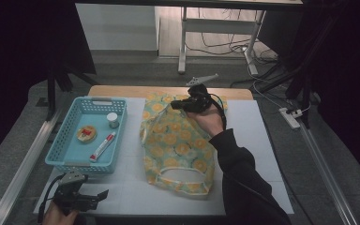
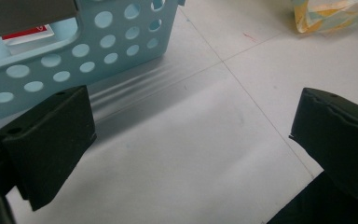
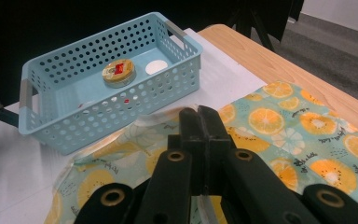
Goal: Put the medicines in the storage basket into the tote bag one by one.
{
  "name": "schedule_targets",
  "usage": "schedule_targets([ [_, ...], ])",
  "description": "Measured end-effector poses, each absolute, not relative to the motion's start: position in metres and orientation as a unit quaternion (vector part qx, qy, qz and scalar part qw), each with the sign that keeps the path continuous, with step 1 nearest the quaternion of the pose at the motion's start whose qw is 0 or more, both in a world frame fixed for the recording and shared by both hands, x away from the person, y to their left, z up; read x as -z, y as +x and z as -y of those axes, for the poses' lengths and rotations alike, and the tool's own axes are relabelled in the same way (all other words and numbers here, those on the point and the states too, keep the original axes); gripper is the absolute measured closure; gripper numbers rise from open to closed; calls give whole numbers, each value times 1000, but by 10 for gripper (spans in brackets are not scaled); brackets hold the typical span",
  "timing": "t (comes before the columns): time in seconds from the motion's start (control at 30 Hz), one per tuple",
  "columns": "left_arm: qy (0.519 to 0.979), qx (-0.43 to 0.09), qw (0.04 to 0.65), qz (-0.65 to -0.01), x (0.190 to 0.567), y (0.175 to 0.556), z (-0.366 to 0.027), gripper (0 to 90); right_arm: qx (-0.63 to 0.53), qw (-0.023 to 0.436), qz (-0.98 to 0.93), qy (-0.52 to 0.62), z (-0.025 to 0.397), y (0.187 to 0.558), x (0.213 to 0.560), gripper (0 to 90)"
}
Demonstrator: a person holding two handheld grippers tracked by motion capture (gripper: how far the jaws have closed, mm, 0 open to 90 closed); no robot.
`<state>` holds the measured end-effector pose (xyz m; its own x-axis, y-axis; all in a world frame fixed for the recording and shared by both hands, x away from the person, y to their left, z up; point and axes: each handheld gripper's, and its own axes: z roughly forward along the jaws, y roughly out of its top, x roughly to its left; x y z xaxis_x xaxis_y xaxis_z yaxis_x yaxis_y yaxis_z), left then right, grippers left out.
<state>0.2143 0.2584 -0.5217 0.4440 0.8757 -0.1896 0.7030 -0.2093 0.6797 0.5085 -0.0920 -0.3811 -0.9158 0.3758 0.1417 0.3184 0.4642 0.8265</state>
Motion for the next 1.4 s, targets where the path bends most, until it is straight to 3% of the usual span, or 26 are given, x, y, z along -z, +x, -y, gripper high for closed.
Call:
schedule_targets([
  [0.73,761,-99,394,-505,518,215,-268,0,-477,25,-854,207,94,507,383,900],
  [1.4,746,-117,420,-504,497,213,-278,9,-477,23,-854,208,98,507,387,900],
])
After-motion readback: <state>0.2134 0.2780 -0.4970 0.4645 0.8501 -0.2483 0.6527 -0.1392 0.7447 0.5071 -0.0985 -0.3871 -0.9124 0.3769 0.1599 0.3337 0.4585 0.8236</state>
